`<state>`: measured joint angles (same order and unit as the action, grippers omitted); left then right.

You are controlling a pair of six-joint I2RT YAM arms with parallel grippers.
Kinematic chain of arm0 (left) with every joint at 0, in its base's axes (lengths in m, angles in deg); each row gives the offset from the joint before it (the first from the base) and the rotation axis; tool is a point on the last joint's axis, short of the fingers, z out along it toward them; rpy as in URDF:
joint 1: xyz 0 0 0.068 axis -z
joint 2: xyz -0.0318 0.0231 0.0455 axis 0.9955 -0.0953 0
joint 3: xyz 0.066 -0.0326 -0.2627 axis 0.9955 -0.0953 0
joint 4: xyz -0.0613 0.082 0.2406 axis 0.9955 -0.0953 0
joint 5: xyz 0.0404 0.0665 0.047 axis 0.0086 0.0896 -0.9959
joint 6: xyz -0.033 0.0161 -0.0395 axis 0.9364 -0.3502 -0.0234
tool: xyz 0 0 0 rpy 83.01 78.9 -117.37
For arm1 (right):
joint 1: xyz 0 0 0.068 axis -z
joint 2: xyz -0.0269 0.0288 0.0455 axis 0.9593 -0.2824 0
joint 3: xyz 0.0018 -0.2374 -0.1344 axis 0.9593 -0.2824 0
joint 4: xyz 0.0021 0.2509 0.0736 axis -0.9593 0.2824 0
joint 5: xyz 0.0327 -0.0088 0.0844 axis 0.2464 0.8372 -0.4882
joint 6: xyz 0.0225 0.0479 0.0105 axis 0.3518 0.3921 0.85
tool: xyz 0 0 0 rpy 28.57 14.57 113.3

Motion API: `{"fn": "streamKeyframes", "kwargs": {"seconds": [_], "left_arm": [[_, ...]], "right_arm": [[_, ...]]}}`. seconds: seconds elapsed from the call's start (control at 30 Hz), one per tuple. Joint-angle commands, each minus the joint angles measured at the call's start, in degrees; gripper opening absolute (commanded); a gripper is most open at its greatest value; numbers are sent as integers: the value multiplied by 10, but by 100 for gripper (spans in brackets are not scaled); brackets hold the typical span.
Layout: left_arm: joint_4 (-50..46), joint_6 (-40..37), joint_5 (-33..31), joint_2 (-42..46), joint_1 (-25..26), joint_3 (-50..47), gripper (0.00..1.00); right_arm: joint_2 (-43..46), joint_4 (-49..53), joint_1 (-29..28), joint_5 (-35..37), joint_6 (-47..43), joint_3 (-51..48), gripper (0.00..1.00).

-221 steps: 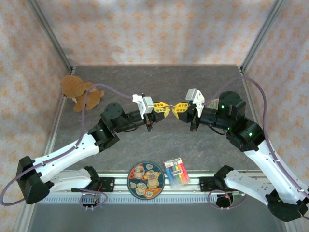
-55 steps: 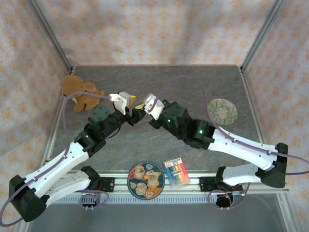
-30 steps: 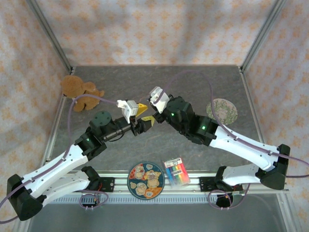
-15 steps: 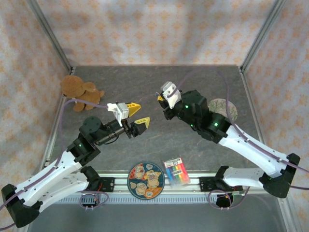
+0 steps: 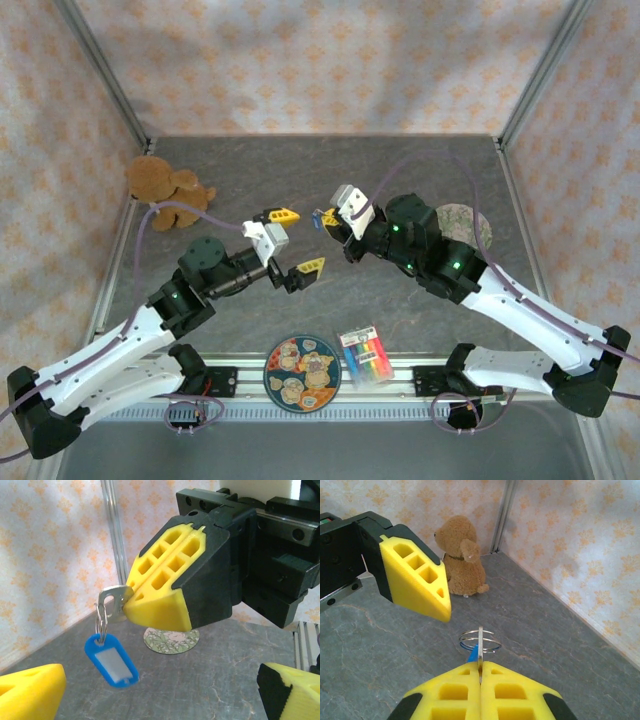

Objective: Remove the keys from the keyring

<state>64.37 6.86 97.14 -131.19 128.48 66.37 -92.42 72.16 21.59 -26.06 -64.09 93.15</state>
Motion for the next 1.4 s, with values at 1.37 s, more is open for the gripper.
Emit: {"fn": "streamKeyframes", "kwargs": {"seconds": [1.37], "left_arm": [[28, -1, -42, -39, 34, 33, 93]], "right_arm": [[-13, -23, 1, -3, 21, 16, 0]]}}
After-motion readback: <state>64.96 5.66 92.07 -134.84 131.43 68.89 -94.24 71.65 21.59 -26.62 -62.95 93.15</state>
